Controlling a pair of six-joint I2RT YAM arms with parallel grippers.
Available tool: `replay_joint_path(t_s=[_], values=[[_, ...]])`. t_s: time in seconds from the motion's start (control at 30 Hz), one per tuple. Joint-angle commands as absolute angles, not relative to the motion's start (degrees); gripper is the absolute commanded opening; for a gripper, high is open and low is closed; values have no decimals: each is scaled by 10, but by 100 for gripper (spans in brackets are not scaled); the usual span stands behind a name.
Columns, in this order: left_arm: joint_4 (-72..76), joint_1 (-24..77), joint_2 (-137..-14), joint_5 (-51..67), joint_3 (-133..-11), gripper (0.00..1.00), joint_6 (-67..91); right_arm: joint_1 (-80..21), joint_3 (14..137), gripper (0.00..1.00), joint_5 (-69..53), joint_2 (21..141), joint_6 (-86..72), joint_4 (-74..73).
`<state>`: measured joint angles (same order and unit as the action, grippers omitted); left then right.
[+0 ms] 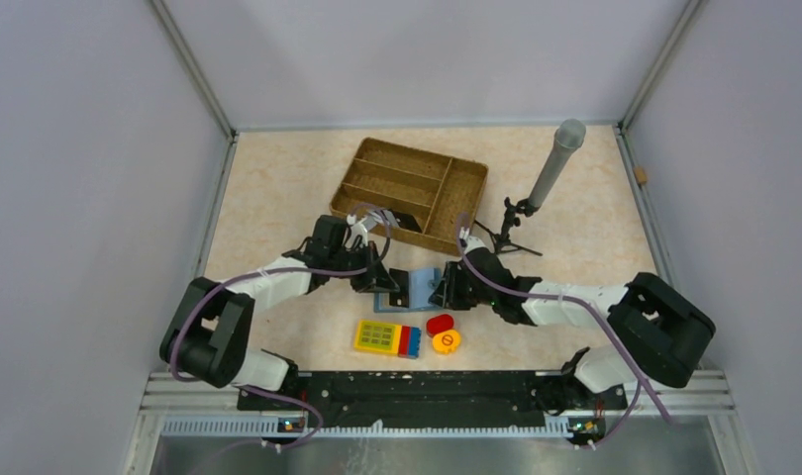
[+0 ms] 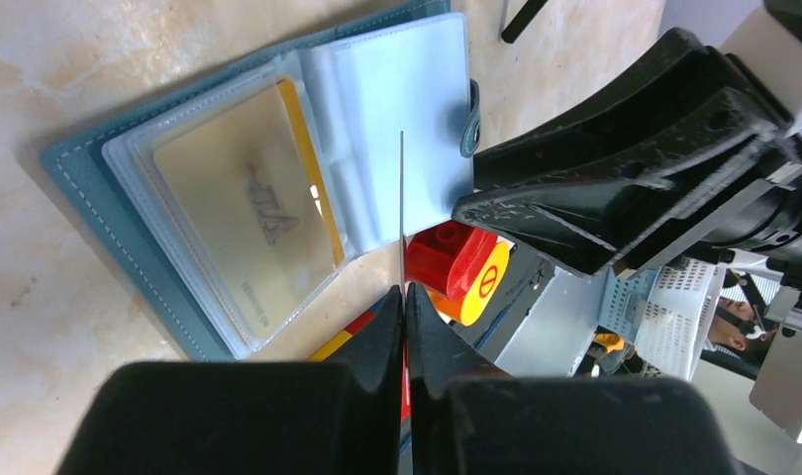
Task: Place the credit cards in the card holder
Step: Insert the credit card into the card holder.
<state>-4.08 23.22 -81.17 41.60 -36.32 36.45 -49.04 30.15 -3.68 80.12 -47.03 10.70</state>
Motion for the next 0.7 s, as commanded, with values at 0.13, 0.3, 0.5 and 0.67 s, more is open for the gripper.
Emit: replay_joint_path(t_s=[0.13, 0.3, 0.5, 0.67], values=[[63, 231, -849, 438, -346, 0, 394, -498, 336, 11, 13, 822, -495, 98], [93, 231, -882, 446, -344, 0, 403, -498, 342, 6, 39, 825, -499, 67], [123, 231, -915, 461, -337, 0, 414, -498, 346, 4, 54, 828, -503, 50], [147, 231, -937, 457, -323, 0, 436, -499, 347, 3, 56, 831, -507, 45]])
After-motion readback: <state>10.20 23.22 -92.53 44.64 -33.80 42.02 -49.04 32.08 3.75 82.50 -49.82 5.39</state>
